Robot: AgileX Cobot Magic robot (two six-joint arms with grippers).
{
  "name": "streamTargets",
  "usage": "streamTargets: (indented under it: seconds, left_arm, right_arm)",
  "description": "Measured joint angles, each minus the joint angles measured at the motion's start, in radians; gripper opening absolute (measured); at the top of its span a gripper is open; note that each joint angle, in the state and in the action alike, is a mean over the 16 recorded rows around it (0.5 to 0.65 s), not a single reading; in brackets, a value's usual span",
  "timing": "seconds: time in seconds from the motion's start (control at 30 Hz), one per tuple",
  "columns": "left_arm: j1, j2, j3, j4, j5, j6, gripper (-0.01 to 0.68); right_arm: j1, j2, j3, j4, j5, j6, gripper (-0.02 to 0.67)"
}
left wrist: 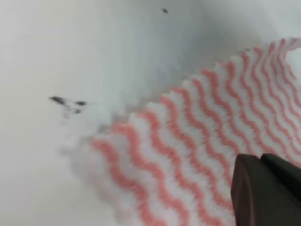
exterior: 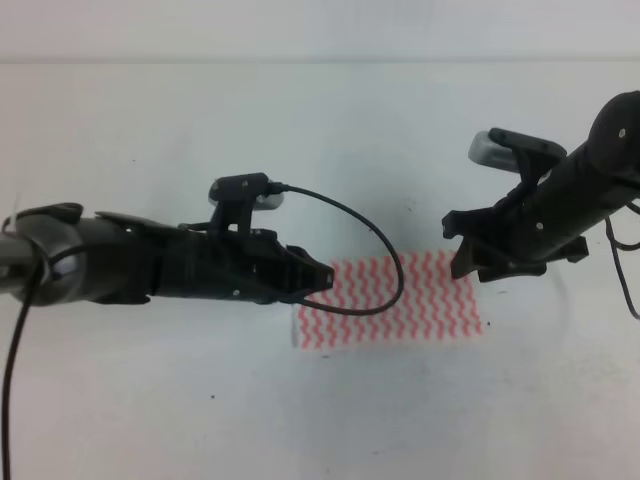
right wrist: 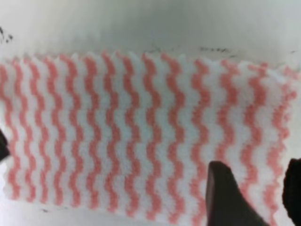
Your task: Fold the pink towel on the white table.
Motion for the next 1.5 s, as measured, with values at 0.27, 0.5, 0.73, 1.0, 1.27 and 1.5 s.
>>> streamTargets:
  seconds: [0.27, 0.5, 0.73, 1.0, 1.27, 1.5]
  left_arm:
    - [0.000, 0.064, -0.028, 0.002, 0.023, -0.010, -0.003]
    - [0.000, 0.081, -0.030, 0.011, 0.013, -0.013, -0.003]
    - [0.000, 0.086, -0.030, 0.017, 0.008, -0.017, -0.003]
    - [0.000, 0.086, -0.030, 0.019, 0.012, -0.028, -0.003]
    - [0.000, 0.087, -0.031, 0.020, 0.015, -0.034, -0.004]
    - [0.000, 0.089, -0.031, 0.035, 0.016, -0.044, -0.004]
  right_arm:
    - [-0.003, 0.006, 0.000, -0.002, -0.023, 0.019, 0.260]
    - [-0.007, 0.029, 0.000, -0.006, -0.034, 0.034, 0.261]
    - [-0.011, 0.066, 0.000, -0.008, -0.037, 0.043, 0.261]
    - [-0.011, 0.099, 0.000, 0.003, -0.043, 0.043, 0.262]
    - [-0.012, 0.112, 0.000, 0.014, -0.063, 0.042, 0.262]
    - [-0.012, 0.117, 0.000, 0.013, -0.081, 0.041, 0.262]
